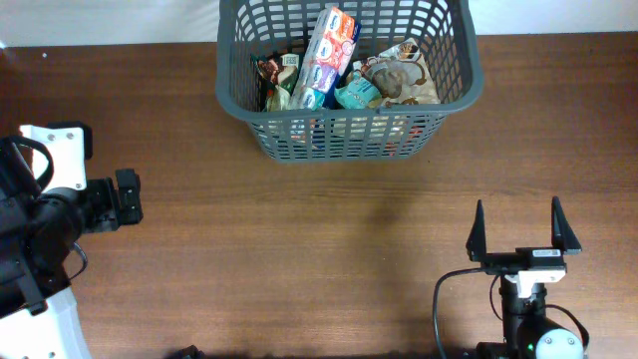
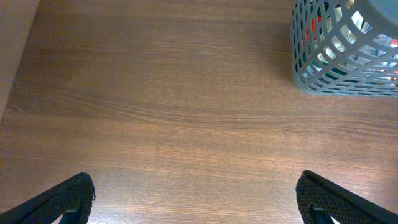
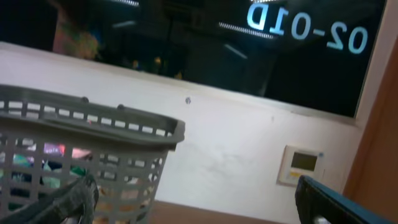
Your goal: Pack container
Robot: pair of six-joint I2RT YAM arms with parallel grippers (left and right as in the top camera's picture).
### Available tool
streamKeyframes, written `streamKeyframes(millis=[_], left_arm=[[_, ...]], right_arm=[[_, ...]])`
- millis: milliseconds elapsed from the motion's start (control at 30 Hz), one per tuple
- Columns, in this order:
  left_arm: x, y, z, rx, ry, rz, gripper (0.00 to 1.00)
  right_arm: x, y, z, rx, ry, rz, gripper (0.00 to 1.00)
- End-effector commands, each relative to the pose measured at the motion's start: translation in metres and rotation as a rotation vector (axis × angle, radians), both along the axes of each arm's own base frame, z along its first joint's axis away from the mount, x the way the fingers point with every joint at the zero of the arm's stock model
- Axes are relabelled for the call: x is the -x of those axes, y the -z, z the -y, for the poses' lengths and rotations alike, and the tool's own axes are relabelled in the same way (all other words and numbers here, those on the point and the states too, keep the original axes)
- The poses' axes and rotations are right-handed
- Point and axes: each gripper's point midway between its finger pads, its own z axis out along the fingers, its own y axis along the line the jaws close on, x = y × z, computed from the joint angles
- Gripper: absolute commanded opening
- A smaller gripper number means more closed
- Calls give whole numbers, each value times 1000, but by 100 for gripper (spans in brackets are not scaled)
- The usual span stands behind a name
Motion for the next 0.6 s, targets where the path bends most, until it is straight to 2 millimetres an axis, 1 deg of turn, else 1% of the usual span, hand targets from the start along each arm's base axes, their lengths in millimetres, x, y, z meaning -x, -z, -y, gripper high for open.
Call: streamKeyframes(millis=[0, 200, 333, 567], left_arm=[[1, 0, 1, 1, 9, 5, 99], [1, 0, 1, 1, 9, 5, 99], [1, 0, 1, 1, 9, 5, 99], [1, 0, 1, 1, 9, 5, 99]], right_arm=[[-3, 13, -2, 0, -12, -1, 99], [-5, 19, -2, -1, -11, -18, 99], [-15, 54, -2, -19, -15, -171, 99], [-21, 103, -1, -31, -13, -371, 99]])
